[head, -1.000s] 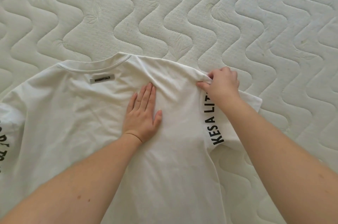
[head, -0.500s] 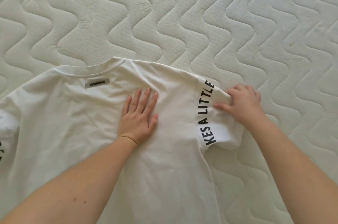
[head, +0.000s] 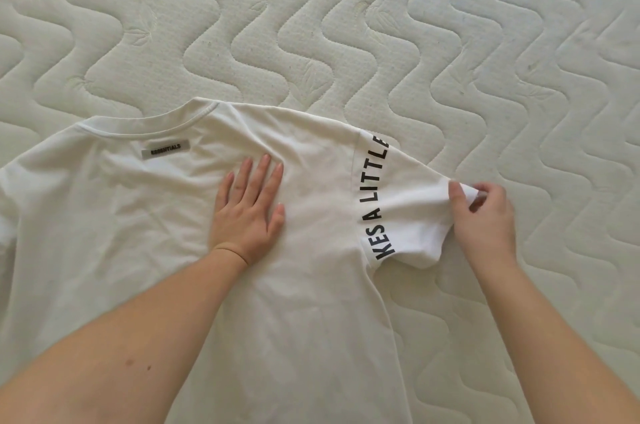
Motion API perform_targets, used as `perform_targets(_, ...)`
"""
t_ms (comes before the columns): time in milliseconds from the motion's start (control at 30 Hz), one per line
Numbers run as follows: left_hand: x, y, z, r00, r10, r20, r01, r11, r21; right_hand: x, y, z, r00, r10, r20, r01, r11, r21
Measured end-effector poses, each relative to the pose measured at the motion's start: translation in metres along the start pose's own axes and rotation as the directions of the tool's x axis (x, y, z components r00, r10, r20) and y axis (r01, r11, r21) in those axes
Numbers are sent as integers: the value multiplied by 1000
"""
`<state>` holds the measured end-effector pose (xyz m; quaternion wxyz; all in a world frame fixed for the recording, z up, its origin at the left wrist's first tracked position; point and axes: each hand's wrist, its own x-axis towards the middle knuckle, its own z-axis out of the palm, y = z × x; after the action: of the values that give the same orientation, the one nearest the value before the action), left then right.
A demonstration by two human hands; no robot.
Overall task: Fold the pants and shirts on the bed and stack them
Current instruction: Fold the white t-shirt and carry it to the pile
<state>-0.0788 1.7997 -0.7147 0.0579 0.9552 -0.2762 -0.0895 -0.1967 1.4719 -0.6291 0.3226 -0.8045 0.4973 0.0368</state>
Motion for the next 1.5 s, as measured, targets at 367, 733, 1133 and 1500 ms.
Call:
perform_targets(367, 1, 0, -1, 1000, -10, 16, 10, 1000, -9, -103, 18, 29, 906, 160, 392, -345, 817, 462)
perform_targets(733, 0, 3, -6, 999, -27, 23, 27, 999, -18, -111, 19, 28, 860, 340, 381, -508, 492, 707)
perform_targets(1133, 1, 1, -1, 1000, -11, 0, 11, 1000, -6, -153, 19, 59, 824, 411, 390, -564, 651, 507)
perform_targets(1500, 0, 0, 4, 997, 26, -69, -25, 1000, 9, -102, -54, 49, 999, -51, -11, 52, 947, 317)
